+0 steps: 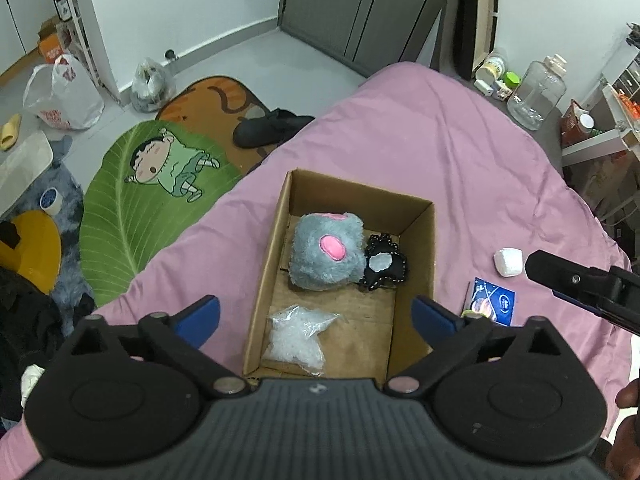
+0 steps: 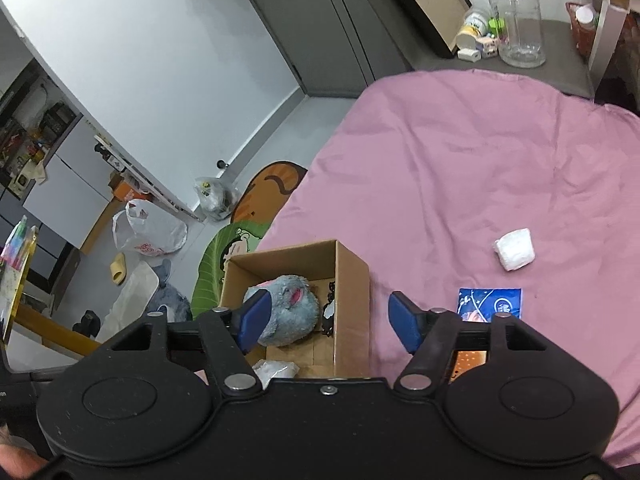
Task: Organize soft objects
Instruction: 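Lower the bubble wrap and black lace plush into the box and open both grippers, then withdraw both tools from the box toward the denim and burger plushes, then grasp the blue denim plush with the left gripper while the right grasps the burger plush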
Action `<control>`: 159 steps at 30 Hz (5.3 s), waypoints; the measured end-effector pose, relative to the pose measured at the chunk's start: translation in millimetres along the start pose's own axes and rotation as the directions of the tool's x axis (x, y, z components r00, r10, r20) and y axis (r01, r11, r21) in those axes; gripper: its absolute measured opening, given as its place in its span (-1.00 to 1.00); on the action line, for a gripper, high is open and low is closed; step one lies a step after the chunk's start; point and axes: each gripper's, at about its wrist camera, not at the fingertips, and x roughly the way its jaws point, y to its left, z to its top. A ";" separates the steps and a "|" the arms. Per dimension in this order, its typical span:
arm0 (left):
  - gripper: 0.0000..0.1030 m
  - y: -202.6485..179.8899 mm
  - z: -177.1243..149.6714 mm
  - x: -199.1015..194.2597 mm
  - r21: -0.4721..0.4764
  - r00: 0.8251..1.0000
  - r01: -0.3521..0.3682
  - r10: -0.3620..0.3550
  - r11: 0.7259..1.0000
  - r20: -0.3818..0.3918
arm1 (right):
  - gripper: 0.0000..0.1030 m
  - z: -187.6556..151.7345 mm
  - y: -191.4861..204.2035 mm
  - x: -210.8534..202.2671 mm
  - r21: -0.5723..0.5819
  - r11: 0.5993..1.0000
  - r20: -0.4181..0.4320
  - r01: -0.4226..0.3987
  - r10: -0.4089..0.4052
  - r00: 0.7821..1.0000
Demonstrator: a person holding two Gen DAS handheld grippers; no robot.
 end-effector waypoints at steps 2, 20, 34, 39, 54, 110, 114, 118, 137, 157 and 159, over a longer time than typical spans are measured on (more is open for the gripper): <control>1.00 -1.0 -2.7 -6.4 0.005 1.000 0.003 -0.003 1.000 0.010 | 0.45 -0.7 0.4 -5.1 -0.003 1.000 0.003 0.000 0.000 1.000; 1.00 -18.3 -25.2 -48.9 0.052 0.996 0.022 -0.026 0.998 0.083 | 0.77 -20.3 -6.2 -57.4 -0.009 1.000 0.044 0.020 -0.020 0.999; 1.00 -35.8 -41.4 -71.7 0.073 0.991 0.056 -0.064 0.996 0.115 | 0.96 -33.5 -17.0 -90.9 -0.016 0.999 0.060 0.039 -0.038 0.997; 1.00 -41.2 -49.1 -78.7 0.076 0.988 0.072 -0.082 0.994 0.130 | 1.00 -43.2 -23.2 -100.7 0.010 0.999 0.064 0.041 -0.042 0.997; 1.00 -55.2 -85.6 -83.6 0.105 0.984 0.104 -0.118 0.989 0.133 | 1.00 -92.7 -48.6 -122.6 0.119 0.991 0.139 0.062 -0.078 0.987; 0.53 -146.7 -135.5 1.2 0.033 0.996 -0.020 0.017 0.999 0.092 | 0.46 -87.9 -149.1 -71.7 0.009 0.995 -0.018 -0.095 0.095 0.995; 0.37 -152.0 -131.7 20.6 0.003 0.998 -0.024 0.024 1.000 0.056 | 0.28 -83.9 -160.3 -59.4 0.021 0.995 -0.049 -0.099 0.100 0.994; 0.34 -158.0 -128.8 40.0 -0.018 0.999 -0.035 0.036 0.999 0.038 | 0.20 -80.7 -171.6 -44.6 0.024 0.995 -0.084 -0.097 0.099 0.992; 0.33 -161.8 -117.2 123.5 -0.047 0.992 -0.099 0.095 0.994 -0.087 | -0.07 -71.0 -201.9 32.6 0.080 0.992 -0.243 -0.096 0.113 0.963; -0.32 -160.0 -107.8 171.3 -0.069 0.980 -0.120 0.107 0.990 -0.166 | -0.03 -51.0 -194.8 88.8 0.118 0.979 -0.310 -0.165 0.194 0.931; -0.35 -160.9 -108.8 167.5 -0.062 0.980 -0.118 0.106 0.991 -0.166 | -0.03 -49.0 -190.3 92.4 0.112 0.977 -0.312 -0.183 0.209 0.927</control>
